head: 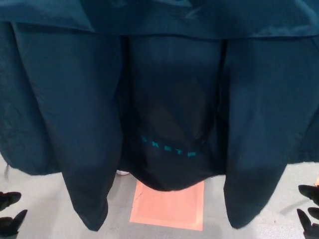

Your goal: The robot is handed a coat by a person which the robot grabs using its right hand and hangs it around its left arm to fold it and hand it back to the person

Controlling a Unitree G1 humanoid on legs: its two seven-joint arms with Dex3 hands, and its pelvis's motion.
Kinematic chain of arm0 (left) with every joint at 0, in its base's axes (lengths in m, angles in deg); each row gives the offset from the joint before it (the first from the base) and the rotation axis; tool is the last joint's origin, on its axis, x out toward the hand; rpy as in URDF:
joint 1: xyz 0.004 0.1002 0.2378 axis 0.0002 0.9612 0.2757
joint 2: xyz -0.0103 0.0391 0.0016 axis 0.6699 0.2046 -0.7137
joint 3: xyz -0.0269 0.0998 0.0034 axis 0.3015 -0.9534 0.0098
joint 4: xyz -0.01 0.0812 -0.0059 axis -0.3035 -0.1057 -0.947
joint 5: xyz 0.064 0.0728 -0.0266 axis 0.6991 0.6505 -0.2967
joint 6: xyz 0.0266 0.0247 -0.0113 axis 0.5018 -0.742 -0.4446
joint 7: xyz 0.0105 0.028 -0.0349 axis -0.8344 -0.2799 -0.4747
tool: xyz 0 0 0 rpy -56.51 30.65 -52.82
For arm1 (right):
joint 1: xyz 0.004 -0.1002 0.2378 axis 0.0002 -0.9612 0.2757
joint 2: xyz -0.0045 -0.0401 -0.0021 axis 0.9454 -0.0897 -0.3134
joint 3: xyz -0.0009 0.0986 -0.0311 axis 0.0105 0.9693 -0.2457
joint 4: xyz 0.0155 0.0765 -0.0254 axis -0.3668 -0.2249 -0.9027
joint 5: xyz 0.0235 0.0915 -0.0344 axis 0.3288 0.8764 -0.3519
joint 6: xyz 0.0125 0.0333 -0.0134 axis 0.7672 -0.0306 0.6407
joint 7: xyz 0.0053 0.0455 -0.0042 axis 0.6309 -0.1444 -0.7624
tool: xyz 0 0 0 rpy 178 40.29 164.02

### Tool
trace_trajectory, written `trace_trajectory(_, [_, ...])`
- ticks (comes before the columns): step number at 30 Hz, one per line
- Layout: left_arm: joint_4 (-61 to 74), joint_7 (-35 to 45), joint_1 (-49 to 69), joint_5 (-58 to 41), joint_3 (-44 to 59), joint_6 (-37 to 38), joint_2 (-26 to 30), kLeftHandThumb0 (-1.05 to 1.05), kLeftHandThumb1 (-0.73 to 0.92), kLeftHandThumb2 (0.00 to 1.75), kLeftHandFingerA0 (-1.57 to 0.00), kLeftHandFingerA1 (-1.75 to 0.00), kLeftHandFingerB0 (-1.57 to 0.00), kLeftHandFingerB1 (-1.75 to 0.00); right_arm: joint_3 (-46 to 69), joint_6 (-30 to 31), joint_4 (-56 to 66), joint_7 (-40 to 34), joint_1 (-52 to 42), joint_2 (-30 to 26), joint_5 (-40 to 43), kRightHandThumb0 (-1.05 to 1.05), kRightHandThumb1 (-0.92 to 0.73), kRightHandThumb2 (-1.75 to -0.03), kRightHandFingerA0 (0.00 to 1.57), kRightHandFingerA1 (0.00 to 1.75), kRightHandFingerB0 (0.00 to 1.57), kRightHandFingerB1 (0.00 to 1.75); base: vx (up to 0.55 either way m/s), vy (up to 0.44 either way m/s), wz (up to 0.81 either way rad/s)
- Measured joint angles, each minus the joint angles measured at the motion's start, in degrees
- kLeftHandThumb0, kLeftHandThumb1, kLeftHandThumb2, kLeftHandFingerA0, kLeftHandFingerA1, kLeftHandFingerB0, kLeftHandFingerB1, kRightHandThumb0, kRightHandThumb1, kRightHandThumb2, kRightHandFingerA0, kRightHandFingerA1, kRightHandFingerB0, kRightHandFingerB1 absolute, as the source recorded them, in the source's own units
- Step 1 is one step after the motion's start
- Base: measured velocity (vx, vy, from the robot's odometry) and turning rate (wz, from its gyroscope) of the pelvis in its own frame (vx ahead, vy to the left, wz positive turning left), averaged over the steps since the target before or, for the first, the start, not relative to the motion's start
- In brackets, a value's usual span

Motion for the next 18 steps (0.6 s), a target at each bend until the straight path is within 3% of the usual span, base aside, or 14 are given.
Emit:
trace_trajectory(4, [-0.5,0.9,0.2,-0.2,0.6,0.9,0.0,-0.57,0.87,0.66,-0.25,-0.32,-0.21,-0.3,0.1,-1.7,-0.4,0.0,-0.3,0.0,-0.1,-0.33,-0.59,-1.12,0.0,0.47,0.0,0.46,0.1,-0.003,0.01])
trace_trajectory(10, [-0.6,2.1,1.5,-0.6,1.6,2.6,-0.3,-0.59,0.87,0.66,-0.21,-0.32,-0.17,-0.3,0.7,-3.5,11.3,0.4,-7.0,0.2,0.6,-0.35,-0.56,-1.11,0.01,0.47,0.0,0.46,0.02,-0.001,0.0])
trace_trajectory(11, [-0.5,2.4,1.5,-0.8,1.9,2.6,-0.5,-0.33,0.62,1.12,0.0,-0.47,0.0,-0.48,0.7,-3.6,13.7,0.5,-8.3,0.3,0.7,-0.35,-0.55,-1.11,0.01,0.47,0.0,0.46,0.0,0.0,0.0])
trace_trajectory(17, [0.1,3.9,2.1,-1.3,3.2,2.8,-1.1,-0.34,0.57,1.1,-0.01,-0.47,-0.01,-0.46,0.9,-4.4,28.4,1.1,-17.8,0.4,1.3,-0.34,-0.57,-1.12,0.02,0.46,0.0,0.46,0.0,0.0,0.0])
trace_trajectory(18, [0.2,4.1,2.4,-1.4,3.4,2.8,-1.2,-0.34,0.59,1.11,0.0,-0.47,0.0,-0.46,0.9,-4.5,31.0,1.2,-19.9,0.4,1.4,-0.7,-0.91,-0.67,0.28,0.34,0.16,0.28,0.0,0.0,0.0])
